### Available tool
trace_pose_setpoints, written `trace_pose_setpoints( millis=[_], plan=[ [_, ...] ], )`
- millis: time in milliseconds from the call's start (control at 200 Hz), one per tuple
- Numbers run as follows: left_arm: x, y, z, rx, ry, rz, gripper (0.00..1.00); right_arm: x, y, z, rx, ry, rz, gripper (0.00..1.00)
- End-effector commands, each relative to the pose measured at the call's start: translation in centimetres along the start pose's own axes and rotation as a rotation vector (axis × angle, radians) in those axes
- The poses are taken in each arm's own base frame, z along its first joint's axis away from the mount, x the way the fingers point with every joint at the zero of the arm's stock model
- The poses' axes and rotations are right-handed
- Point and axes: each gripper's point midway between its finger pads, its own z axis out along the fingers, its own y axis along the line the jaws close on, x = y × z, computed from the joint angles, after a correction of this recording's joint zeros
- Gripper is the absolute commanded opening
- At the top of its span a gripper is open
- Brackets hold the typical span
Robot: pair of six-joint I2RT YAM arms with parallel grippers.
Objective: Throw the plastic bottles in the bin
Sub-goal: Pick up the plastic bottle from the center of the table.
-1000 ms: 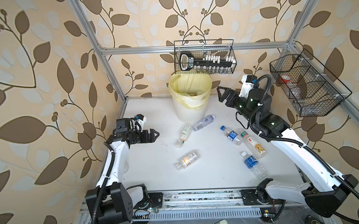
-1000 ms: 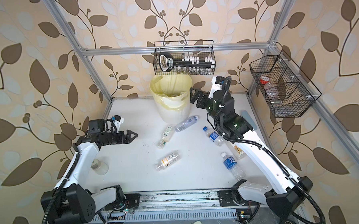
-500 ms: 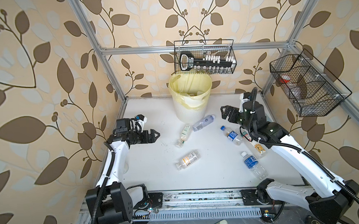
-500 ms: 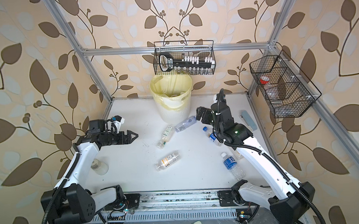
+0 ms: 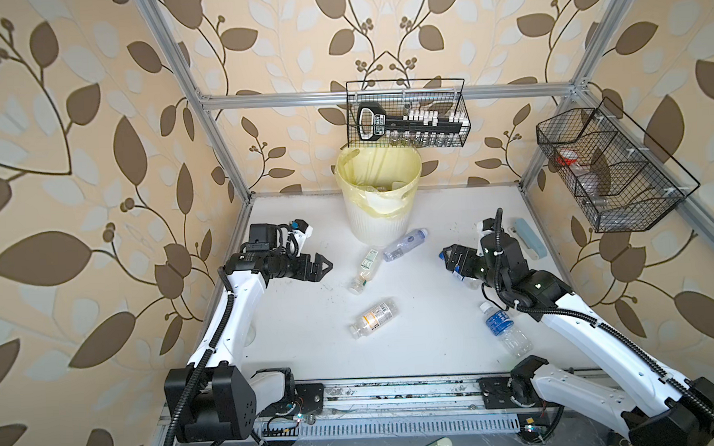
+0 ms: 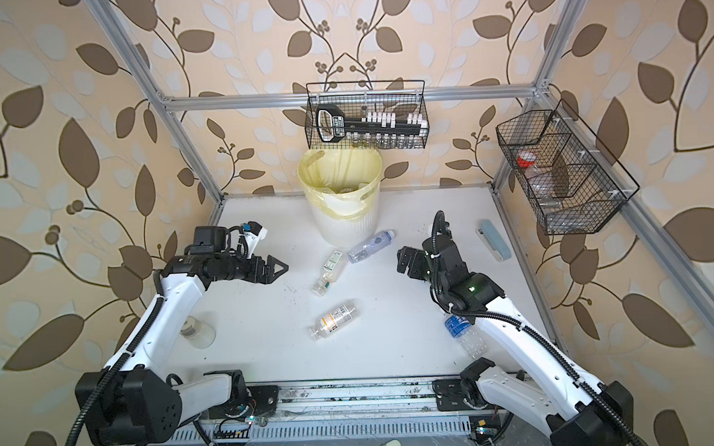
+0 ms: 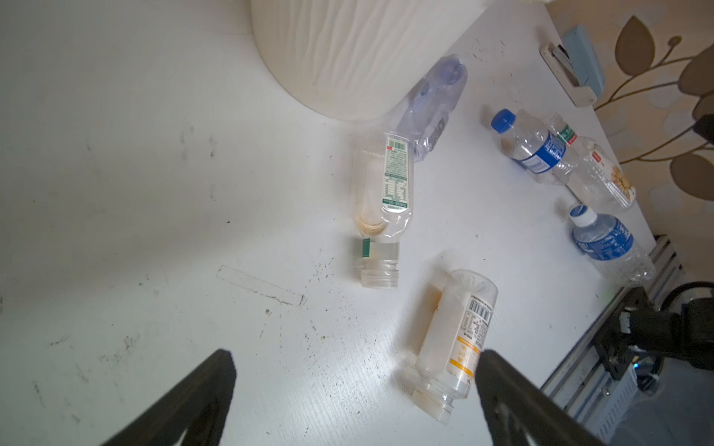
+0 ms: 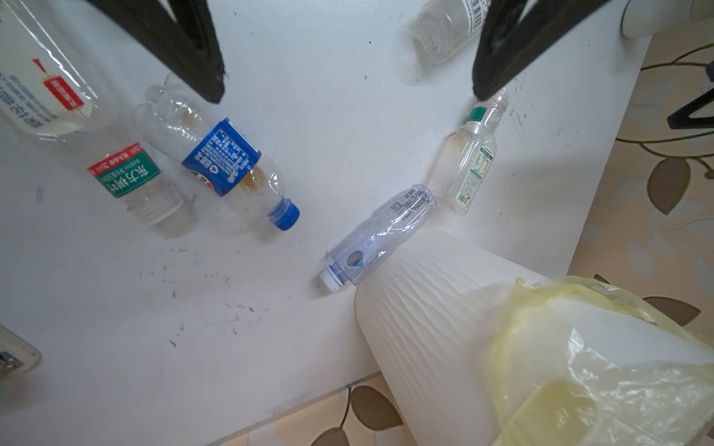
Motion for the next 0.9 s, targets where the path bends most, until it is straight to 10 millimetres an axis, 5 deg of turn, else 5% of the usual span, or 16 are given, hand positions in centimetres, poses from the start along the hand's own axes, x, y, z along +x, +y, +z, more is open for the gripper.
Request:
trace_pose_setpoints(
  millis=[0,550,895],
  plan=[
    [-0.7,-0.9,0.1,-0.031,0.029,0.088,0.99,1.3,-0.8,0.0,0.000,0.017,0.030,1.00],
    [-0.1,-6.4,5.5,0.025,0.216,0.201,0.99,3.5,-1.9,0.2,-0.008,0.046,0.072,1.00],
    [-0.1,-6.7,10.2,-0.034,0.260,0.209,0.99,3.4,-2.0,0.3,0.000,0.041,0.078,1.00]
  ],
)
